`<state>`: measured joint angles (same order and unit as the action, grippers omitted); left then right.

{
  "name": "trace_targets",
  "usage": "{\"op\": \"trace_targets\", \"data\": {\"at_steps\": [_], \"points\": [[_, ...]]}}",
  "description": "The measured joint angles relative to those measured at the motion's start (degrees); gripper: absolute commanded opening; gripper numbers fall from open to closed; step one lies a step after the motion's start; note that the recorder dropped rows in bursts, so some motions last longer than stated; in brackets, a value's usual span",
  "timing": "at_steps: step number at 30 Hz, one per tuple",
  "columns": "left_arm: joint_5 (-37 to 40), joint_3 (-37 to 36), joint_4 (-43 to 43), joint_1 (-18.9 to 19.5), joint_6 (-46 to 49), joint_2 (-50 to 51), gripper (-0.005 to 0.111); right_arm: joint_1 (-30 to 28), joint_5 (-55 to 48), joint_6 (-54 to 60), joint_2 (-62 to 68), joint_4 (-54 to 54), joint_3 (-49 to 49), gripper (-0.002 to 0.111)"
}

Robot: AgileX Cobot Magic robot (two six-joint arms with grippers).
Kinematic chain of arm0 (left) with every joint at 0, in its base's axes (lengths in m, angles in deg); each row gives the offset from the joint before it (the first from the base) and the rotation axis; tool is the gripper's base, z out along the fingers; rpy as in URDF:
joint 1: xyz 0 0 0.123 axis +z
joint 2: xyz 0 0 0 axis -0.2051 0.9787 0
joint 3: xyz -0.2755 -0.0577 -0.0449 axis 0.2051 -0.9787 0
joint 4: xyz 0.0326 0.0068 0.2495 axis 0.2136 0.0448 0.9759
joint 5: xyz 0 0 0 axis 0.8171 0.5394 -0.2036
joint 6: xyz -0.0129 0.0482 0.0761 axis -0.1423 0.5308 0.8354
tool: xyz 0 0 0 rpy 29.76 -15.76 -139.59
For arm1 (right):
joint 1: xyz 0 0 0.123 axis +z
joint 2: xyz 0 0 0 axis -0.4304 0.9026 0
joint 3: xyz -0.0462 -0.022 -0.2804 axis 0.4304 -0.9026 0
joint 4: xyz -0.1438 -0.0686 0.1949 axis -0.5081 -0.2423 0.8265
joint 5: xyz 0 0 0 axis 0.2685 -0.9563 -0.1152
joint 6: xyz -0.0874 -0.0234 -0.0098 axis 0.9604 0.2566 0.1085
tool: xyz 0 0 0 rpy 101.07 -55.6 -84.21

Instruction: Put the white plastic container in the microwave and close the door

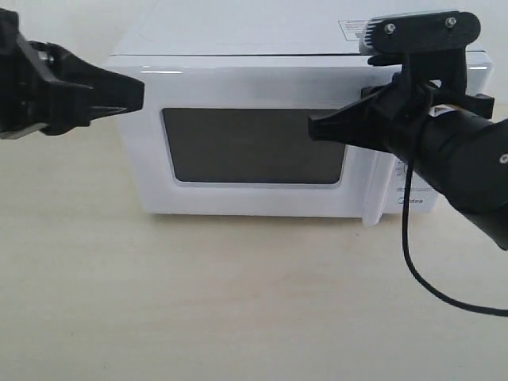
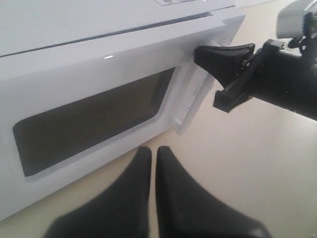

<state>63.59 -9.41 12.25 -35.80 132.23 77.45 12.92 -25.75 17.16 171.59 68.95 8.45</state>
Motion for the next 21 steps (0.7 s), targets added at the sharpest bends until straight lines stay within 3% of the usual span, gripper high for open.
{"op": "trace_targets", "data": {"at_steps": [7,11,16,19,21], "points": [[-1.3,-5.7,1.1,0.0,-3.1,-11.4,0.004,-2.0,-2.8,0.4,1.1,0.3,1.8,0.000],[-3.6,-9.8,10.6,0.0,-12.1,-18.6,0.004,0.0,-2.4,3.0,-2.3,3.1,0.4,0.000],[-4.4,-14.4,24.4,0.0,-26.2,-23.7,0.004,12.0,-0.4,3.4,-14.6,6.5,-12.3,0.000],[-4.4,-15.6,27.7,0.0,-29.3,-25.6,0.004,20.8,8.8,3.4,-21.6,7.4,-19.9,0.000],[-4.5,-15.6,28.6,0.0,-29.5,-25.7,0.004,22.9,12.0,3.4,-24.0,8.0,-22.4,0.000]]}}
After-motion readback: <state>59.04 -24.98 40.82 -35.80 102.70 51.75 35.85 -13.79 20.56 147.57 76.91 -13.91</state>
